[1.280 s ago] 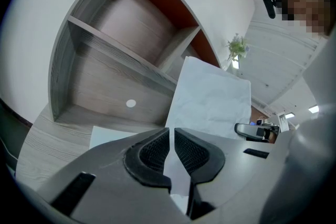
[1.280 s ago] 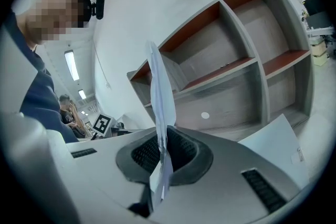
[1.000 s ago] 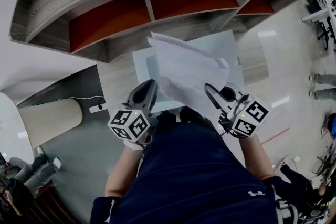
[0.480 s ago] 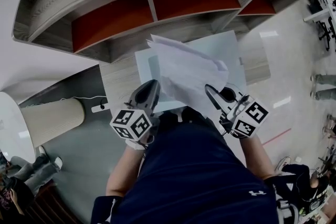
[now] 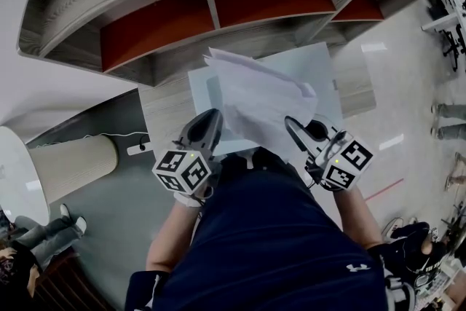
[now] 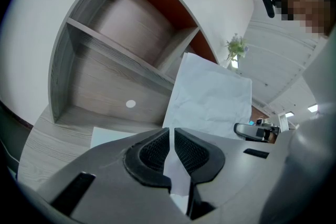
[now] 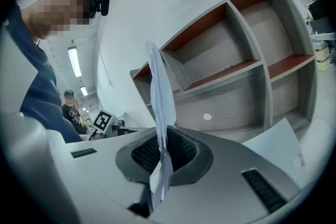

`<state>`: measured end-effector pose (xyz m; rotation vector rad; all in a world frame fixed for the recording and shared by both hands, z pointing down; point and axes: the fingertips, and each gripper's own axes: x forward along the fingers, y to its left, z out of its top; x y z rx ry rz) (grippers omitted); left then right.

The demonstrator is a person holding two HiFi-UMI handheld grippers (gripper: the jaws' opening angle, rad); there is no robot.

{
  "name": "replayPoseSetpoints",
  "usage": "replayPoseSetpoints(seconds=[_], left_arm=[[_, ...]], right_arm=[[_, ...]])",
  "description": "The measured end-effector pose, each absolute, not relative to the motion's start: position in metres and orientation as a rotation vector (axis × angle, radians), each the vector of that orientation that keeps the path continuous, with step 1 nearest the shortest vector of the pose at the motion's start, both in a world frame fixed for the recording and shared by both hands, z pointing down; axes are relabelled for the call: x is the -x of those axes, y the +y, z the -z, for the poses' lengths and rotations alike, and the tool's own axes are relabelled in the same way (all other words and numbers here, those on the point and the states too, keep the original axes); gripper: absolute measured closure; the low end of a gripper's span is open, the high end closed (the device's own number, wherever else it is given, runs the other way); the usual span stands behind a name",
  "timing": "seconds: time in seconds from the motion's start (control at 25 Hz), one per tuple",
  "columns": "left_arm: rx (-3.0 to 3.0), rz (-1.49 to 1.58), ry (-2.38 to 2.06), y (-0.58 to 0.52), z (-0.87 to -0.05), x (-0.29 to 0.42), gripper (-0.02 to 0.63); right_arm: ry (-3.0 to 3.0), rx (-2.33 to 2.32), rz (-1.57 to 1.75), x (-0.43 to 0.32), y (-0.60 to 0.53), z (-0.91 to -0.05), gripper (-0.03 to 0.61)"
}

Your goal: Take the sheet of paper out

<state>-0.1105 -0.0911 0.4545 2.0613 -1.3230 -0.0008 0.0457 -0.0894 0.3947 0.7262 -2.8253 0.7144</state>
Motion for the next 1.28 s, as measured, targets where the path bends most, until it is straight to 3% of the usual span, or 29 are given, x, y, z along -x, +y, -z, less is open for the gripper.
replayPoseSetpoints(seconds=[1.28], left_arm=[[-2.040,-0.014,-1.325,-0.0896,-0.4635,0.1083,0.572]], right_arm=[[-2.832,-0.745,-0.727,-0.0532,-0.0922,-0.3962,0.561]])
